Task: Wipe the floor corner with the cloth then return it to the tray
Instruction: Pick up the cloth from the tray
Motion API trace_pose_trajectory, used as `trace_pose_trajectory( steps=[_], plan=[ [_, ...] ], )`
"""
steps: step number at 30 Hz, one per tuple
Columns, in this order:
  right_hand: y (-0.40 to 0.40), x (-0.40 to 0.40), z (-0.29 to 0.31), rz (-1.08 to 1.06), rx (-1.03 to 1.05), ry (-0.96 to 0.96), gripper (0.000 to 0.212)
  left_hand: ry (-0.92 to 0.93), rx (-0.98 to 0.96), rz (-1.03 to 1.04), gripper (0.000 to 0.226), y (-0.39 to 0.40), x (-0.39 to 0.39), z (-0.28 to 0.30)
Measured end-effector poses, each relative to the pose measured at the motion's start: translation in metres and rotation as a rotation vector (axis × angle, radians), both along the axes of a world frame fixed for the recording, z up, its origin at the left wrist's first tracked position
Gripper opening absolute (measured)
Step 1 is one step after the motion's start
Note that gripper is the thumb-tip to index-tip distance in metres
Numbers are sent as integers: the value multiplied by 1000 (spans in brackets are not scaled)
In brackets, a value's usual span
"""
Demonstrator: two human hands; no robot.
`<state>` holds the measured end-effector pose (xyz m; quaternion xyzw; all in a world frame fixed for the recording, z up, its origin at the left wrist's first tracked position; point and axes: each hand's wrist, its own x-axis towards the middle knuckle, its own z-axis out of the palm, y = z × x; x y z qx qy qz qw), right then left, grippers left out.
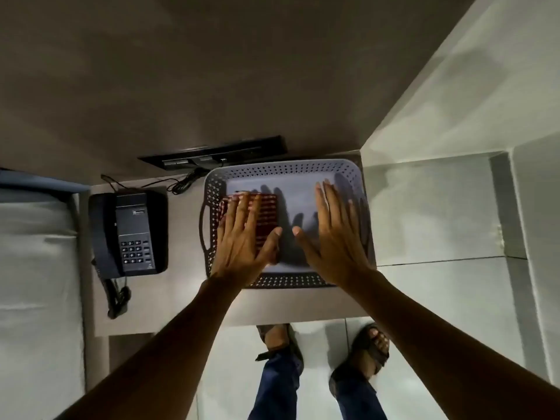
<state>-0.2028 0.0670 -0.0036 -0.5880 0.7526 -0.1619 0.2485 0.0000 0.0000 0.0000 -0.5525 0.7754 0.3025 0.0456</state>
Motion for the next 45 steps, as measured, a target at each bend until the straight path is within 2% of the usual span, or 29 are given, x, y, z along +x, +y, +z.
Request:
trace_pose_trajectory(
  steps=[3,8,11,15,23,27,32,35,38,40,42,45],
  plan=[
    [-16,5,-38,33,-7,3,82,-52,-47,-37,95,-12,4,-33],
    [-28,7,-85,60,-11,151,84,-121,-136,-107,102,-18,10,-73],
    [-28,9,-100,55,-24,219,87,-195,-194,-130,110,-15,12,-89],
    [-24,8,-105,71,-59,259,90,-160,-225,-131,120,-12,14,-98],
    [-24,8,-107,60,-86,280,89,-207,-271,-133,83,-11,13,-100],
    [-23,8,-107,67,-93,257,85,-190,-284,-141,77,-12,17,-101],
    [-23,8,-94,57,-90,168,70,-7,-200,-96,76,-15,19,-92],
    [-16,7,-73,-22,-85,-25,70,134,-120,5,72,-12,13,-73],
    [6,8,-43,-96,-160,-241,67,360,25,243,61,1,-4,-45],
    [26,6,-25,-119,-267,-325,61,495,118,447,41,13,-24,-22],
    [48,-2,-11,-155,-349,-323,60,557,68,548,19,27,-48,-2],
    [79,-26,6,-260,-307,-350,72,671,57,586,19,48,-90,29]
  ],
)
